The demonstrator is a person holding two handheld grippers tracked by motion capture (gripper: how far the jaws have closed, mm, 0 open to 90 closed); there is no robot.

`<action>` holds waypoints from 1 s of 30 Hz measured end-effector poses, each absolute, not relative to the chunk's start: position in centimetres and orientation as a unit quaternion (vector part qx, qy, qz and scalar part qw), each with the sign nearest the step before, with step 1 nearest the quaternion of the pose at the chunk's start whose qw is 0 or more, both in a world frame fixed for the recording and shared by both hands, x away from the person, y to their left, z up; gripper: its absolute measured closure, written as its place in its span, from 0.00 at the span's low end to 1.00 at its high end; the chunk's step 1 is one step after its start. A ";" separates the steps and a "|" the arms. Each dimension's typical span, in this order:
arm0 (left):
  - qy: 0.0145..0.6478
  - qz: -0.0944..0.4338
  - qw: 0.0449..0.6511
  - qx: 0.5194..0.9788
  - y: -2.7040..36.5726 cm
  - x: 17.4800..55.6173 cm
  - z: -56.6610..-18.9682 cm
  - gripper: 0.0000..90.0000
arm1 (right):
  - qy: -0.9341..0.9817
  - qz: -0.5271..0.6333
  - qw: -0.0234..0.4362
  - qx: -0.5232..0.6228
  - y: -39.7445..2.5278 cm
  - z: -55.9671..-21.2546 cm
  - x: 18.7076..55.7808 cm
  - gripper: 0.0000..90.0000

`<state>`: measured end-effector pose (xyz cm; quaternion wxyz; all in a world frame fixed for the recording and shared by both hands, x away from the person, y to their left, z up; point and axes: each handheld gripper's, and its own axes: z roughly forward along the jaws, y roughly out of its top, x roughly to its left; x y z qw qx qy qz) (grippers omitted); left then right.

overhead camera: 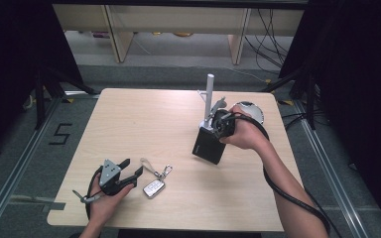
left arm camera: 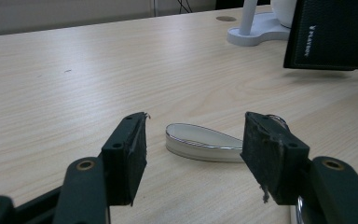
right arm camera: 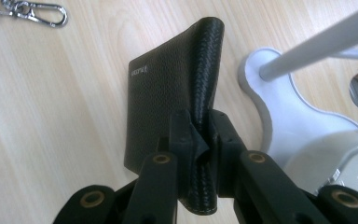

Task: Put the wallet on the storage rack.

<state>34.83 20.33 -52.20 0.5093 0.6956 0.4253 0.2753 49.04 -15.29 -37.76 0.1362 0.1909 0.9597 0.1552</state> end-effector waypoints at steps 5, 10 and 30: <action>0.425 0.276 0.509 0.696 20.3 34.8 -52.2 0.44 | 0.961 0.143 0.146 0.185 -16.6 -37.1 48.6 0.91; 0.426 0.276 0.508 0.696 20.3 34.8 -52.2 0.44 | 0.960 0.147 0.148 0.189 -17.3 -36.7 48.2 0.91; 0.426 0.276 0.509 0.695 20.3 34.8 -52.2 0.44 | 0.956 0.134 0.173 0.194 -20.7 -34.8 47.9 0.91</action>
